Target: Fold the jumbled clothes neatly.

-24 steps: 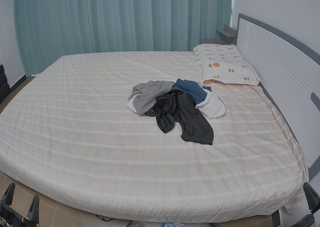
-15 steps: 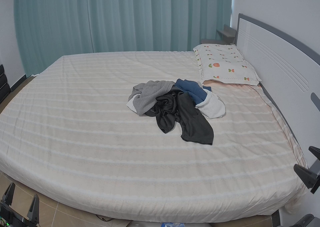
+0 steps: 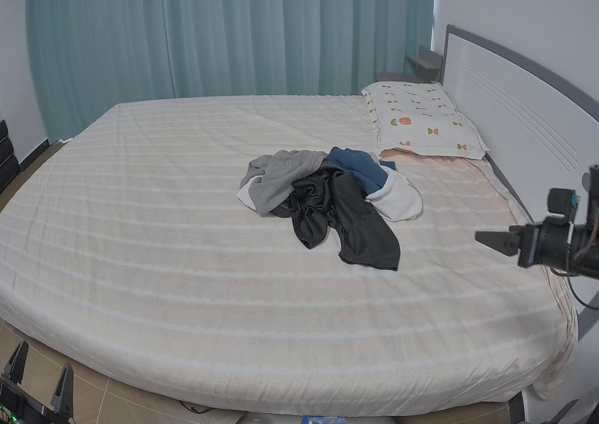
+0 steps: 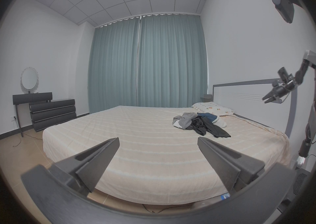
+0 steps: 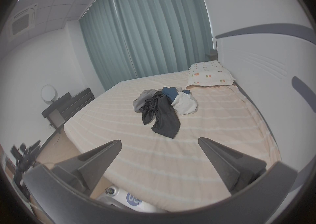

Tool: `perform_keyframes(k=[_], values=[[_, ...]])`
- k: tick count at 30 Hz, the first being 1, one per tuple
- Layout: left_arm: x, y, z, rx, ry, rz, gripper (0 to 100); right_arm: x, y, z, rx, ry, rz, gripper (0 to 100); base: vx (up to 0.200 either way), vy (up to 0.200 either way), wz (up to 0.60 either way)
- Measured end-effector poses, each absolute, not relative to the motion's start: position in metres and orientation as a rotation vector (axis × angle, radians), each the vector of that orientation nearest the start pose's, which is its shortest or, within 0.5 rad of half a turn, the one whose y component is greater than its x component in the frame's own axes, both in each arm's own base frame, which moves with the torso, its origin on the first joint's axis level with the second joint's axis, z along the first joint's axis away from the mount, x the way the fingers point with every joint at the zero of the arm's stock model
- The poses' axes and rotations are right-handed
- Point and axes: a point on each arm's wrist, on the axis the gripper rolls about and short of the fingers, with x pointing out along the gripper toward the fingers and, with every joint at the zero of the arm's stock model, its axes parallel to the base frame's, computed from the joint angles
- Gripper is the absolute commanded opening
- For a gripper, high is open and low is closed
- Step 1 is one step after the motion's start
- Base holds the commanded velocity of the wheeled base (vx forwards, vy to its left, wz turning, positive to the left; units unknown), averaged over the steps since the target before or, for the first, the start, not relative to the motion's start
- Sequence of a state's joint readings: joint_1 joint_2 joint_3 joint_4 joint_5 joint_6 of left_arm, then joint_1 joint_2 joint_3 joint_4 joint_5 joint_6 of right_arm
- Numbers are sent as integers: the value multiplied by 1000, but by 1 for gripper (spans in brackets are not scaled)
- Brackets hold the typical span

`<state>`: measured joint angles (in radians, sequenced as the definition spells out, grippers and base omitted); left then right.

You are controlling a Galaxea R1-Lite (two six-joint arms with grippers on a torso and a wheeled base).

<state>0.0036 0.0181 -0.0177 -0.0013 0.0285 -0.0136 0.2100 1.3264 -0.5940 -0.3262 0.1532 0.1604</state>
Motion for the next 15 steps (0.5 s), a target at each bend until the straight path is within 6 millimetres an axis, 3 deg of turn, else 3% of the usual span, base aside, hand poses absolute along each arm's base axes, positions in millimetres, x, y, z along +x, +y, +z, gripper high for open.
perform_keyframes(k=[8, 15], values=[[-23, 1, 81, -14, -1, 32, 100, 296, 88, 166, 213, 516, 274, 100, 0, 0, 0], [-23, 1, 81, -14, -1, 32, 100, 372, 133, 112, 282, 581, 220, 100, 0, 0, 0]])
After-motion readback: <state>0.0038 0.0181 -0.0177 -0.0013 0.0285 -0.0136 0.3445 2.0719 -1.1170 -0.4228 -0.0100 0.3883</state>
